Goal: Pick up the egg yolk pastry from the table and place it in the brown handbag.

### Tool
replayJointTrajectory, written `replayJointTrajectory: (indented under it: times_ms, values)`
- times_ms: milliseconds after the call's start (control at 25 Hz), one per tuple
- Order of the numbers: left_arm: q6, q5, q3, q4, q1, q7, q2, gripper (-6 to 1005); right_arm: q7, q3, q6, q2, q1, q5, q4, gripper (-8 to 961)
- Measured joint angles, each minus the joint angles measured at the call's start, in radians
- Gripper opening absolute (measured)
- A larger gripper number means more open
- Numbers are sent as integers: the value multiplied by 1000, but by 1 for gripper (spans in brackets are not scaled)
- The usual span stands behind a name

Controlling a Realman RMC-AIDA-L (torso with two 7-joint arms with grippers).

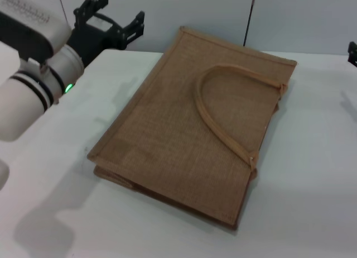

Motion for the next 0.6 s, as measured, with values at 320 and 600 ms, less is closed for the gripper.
replayJointTrajectory:
  times_ms: [320,600]
  values:
    - [-100,-42,-23,-155,-16,5,-2,876,-95,2,-50,0,-4,130,86,852]
    - [-116,-42,-29,-369,-109,20,-5,876,-219,47,-68,-2,5,251,173,852]
